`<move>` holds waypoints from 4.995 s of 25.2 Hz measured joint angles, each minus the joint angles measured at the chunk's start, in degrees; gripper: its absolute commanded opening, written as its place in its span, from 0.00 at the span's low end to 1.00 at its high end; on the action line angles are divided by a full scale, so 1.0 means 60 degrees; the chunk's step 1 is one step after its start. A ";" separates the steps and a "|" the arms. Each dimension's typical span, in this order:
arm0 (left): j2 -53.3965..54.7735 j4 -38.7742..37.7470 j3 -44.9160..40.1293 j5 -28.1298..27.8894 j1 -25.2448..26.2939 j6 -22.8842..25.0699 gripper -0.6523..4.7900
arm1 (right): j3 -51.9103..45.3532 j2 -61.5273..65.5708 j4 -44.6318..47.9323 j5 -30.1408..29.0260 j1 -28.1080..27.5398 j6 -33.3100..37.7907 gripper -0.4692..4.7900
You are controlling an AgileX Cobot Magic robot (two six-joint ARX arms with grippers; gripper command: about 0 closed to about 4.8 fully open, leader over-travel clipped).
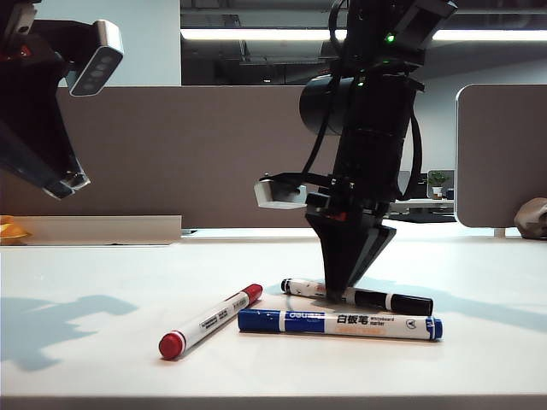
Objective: Pick up the markers one by one and line them up horizontally in a straight line on the table.
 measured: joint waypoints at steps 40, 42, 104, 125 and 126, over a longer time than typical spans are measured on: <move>-0.0984 -0.0244 0.0000 0.0007 0.0000 0.0361 0.35 | -0.0066 -0.1322 -0.4885 0.1479 -0.0729 -0.0240 0.17; -0.0991 -0.0244 0.0000 0.0007 0.0000 0.0390 0.35 | -0.0066 -0.1322 -0.5031 0.1501 -0.0725 -0.0226 0.17; -0.1643 -0.0244 0.0000 0.0007 0.0004 0.0641 0.35 | -0.1803 -0.2397 -0.0415 0.5056 -0.0929 -0.1665 0.45; -0.1643 -0.0302 0.0000 0.0007 0.0004 0.0747 0.35 | -0.1749 -0.2273 0.0178 0.2208 -0.4233 -0.1938 0.60; -0.1643 -0.0324 0.0000 0.0007 0.0004 0.0747 0.35 | -0.1745 -0.2204 0.0277 0.2189 -0.4309 -0.1956 0.60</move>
